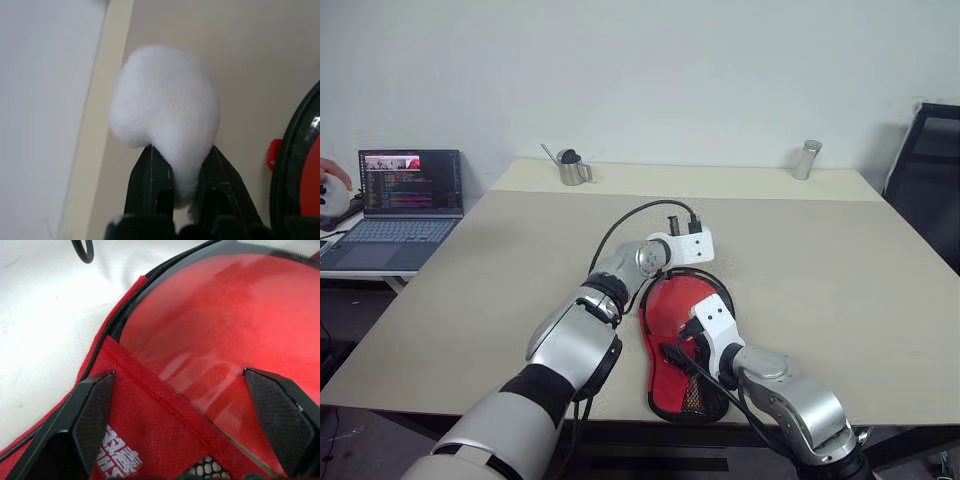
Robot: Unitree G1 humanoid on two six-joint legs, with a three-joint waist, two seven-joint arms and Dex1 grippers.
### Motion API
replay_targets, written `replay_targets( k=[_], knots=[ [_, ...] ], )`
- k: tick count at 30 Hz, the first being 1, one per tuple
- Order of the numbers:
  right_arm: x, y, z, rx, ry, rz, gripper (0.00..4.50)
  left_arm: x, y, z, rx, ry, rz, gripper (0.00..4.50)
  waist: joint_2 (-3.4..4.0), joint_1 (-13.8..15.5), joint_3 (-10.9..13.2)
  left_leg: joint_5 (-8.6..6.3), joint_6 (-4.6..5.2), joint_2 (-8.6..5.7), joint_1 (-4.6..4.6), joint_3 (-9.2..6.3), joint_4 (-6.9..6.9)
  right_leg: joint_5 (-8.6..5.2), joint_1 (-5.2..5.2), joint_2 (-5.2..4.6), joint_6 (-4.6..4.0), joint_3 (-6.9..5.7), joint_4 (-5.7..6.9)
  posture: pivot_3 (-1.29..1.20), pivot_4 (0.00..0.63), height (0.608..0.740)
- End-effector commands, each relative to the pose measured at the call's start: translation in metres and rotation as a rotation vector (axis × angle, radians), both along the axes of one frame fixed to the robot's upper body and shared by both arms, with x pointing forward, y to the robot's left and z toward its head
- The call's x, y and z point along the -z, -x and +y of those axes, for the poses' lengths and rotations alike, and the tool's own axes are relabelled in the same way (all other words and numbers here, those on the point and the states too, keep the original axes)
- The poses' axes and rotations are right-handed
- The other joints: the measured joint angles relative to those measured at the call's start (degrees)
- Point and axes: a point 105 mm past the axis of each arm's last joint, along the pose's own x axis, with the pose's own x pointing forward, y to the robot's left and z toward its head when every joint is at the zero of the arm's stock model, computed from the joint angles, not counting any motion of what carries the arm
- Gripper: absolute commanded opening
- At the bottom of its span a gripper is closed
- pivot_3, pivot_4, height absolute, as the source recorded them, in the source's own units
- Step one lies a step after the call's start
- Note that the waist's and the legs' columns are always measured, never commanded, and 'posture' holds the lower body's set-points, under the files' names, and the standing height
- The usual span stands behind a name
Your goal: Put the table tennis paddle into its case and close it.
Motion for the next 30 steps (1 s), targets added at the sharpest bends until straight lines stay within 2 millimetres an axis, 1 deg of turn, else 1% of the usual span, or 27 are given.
replay_targets(
  k=[1,5,10,12,14,19,21,23,30],
  knots=[
    [0.061,0.030,-0.003,-0.012,0.082,0.289,4.50,-0.043,0.006,-0.032,0.116,0.001,-0.165,0.16,0.00,0.13,0.00,0.00,0.00,0.00,0.00,0.00,0.00,0.00,0.00,0.00,0.00,0.00,-0.01,0.00,0.150,0.740],
    [0.061,0.029,-0.005,-0.004,0.079,0.288,4.50,-0.048,0.017,-0.055,0.212,-0.066,-0.252,0.16,-0.01,0.44,0.00,0.00,0.00,0.00,0.00,0.01,0.00,-0.03,0.00,0.00,0.05,0.00,0.00,0.00,0.150,0.740],
    [0.061,0.030,-0.005,-0.001,0.078,0.290,4.50,-0.052,0.029,-0.075,0.311,-0.132,-0.356,0.16,-0.01,0.71,0.00,0.00,0.00,0.00,0.00,0.01,0.01,-0.15,0.01,0.00,0.25,0.00,0.00,0.00,0.150,0.740],
    [0.061,0.030,-0.005,0.000,0.077,0.291,4.50,-0.051,0.035,-0.084,0.355,-0.157,-0.391,0.16,-0.01,0.74,0.01,0.00,0.00,0.00,0.00,0.01,0.01,-0.15,0.00,0.00,0.26,0.01,0.00,0.00,0.150,0.740],
    [0.061,0.031,-0.005,0.000,0.076,0.292,4.50,-0.046,0.039,-0.089,0.381,-0.167,-0.389,0.16,-0.01,0.79,0.01,0.00,0.00,0.00,-0.01,0.01,0.01,-0.15,0.00,0.00,0.26,0.01,0.00,0.00,0.150,0.740],
    [0.061,0.031,-0.004,0.005,0.072,0.291,4.50,-0.028,0.038,-0.085,0.354,-0.160,-0.306,0.16,-0.01,0.88,0.01,0.00,0.00,-0.02,-0.02,0.01,0.01,-0.15,0.00,-0.02,0.26,0.01,-0.01,0.00,0.150,0.740],
    [0.062,0.031,-0.005,0.007,0.071,0.292,4.50,-0.014,0.037,-0.080,0.325,-0.151,-0.234,0.16,-0.01,0.88,0.01,0.00,0.00,-0.03,-0.03,0.01,0.00,-0.15,0.00,-0.02,0.25,0.00,-0.02,0.00,0.150,0.740],
    [0.062,0.032,-0.004,0.007,0.070,0.293,4.50,0.002,0.037,-0.075,0.295,-0.122,-0.116,0.16,0.00,0.88,-0.01,0.00,0.00,-0.03,-0.03,0.01,0.00,-0.15,0.00,-0.02,0.25,-0.01,-0.03,0.00,0.150,0.740],
    [0.063,0.034,-0.001,0.002,0.065,0.296,4.50,0.039,0.042,-0.062,0.278,-0.150,0.023,0.16,0.07,0.69,-0.21,0.00,0.01,-0.01,0.02,0.02,-0.02,-0.12,0.00,-0.01,0.19,0.01,-0.01,0.00,0.150,0.740]
  ],
)
